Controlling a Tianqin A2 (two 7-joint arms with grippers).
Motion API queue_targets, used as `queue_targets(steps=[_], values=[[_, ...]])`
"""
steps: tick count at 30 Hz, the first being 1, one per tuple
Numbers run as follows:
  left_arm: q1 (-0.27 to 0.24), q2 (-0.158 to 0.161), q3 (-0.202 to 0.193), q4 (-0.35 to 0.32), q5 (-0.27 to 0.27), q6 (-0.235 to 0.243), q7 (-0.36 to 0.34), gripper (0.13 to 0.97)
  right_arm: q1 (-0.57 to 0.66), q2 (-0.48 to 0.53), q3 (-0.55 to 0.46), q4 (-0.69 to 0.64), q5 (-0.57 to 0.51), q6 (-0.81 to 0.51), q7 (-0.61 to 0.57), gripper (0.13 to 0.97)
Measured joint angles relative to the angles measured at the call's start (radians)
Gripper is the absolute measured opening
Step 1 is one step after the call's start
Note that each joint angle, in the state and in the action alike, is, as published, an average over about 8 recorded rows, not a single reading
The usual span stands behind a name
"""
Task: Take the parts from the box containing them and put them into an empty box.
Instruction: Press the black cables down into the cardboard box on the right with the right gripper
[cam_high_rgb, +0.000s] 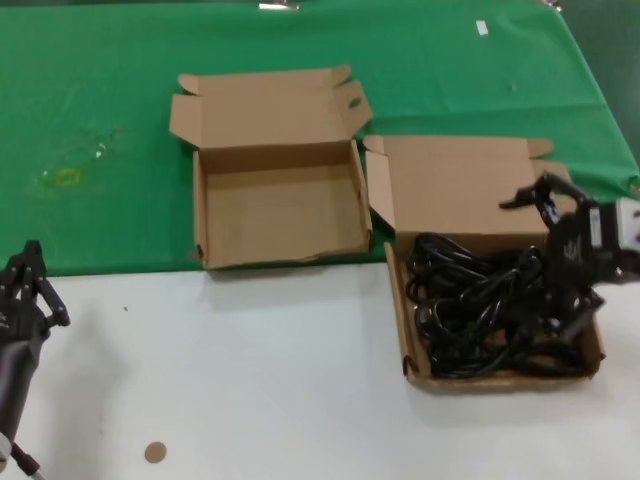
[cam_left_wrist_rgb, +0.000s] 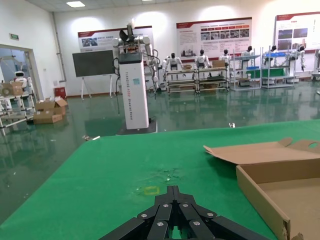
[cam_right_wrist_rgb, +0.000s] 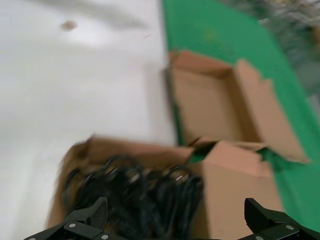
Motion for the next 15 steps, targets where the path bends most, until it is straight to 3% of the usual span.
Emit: queue_targets(steps=[7,15], values=[[0.000,0.000,0.000,0.000,0.000,0.000,0.000,0.144,0.083,-0.045,-0.018,-0.095,-0.089,-0.184,-0.118,0.966],[0.000,0.000,0.000,0.000,0.000,0.000,0.000,0.144,0.141,-0.136,-0.025,-0.221,-0.170,-0.246,-0.218,0.960]])
